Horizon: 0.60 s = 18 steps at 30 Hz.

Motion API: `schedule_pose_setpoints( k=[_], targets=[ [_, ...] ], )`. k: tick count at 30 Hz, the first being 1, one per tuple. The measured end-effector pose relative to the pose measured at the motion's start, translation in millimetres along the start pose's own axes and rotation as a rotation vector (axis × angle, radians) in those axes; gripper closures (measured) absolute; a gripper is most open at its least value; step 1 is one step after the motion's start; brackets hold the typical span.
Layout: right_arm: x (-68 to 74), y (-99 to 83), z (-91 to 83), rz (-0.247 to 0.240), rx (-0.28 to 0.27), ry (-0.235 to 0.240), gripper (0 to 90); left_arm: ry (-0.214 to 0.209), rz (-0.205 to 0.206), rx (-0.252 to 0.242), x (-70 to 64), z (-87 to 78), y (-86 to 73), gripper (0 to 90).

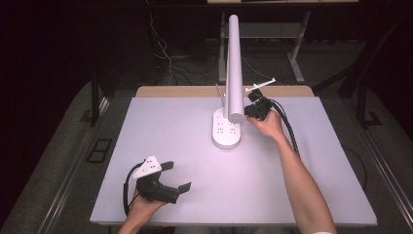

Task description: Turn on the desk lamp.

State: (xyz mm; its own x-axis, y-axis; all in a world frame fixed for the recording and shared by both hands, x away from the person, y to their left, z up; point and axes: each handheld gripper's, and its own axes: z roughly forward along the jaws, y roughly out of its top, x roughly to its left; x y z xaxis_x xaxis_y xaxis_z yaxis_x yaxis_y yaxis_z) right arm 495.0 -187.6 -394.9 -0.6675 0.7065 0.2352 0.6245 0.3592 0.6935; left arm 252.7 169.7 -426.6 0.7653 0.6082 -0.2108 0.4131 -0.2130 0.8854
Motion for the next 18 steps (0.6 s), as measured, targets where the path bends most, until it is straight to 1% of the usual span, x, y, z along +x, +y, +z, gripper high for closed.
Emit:
schedule_pose_setpoints(
  k=[1,2,3,8,16,17,18],
  targets=[
    [-0.1,-1.7,-4.1,-0.008,-0.003,-0.004,89.9,-0.001,-0.001,0.0,-0.2,0.1,0.0,0.0],
    [-0.1,-1.7,-4.1,-0.008,-0.003,-0.004,89.9,-0.002,0.0,-0.002,-0.4,0.3,0.1,0.0],
    [0.0,-3.5,-8.9,-0.015,-0.009,-0.002,90.0,-0.004,0.002,0.0,-0.6,0.3,0.1,0.0],
    [0.9,-9.2,-23.6,-0.016,-0.011,0.002,90.0,-0.004,0.002,0.001,-1.0,1.3,0.1,0.0],
    [3.6,-20.5,-53.9,-0.027,-0.045,0.011,89.6,-0.002,0.002,0.002,-0.7,1.8,0.2,0.0],
    [3.9,-22.3,-58.2,-0.023,-0.054,0.014,88.3,-0.001,0.002,0.003,-0.7,1.9,0.1,0.0],
    [4.1,-24.2,-62.3,-0.017,-0.063,0.019,84.1,-0.001,0.002,0.003,-0.7,1.9,0.1,0.0]
  ],
)
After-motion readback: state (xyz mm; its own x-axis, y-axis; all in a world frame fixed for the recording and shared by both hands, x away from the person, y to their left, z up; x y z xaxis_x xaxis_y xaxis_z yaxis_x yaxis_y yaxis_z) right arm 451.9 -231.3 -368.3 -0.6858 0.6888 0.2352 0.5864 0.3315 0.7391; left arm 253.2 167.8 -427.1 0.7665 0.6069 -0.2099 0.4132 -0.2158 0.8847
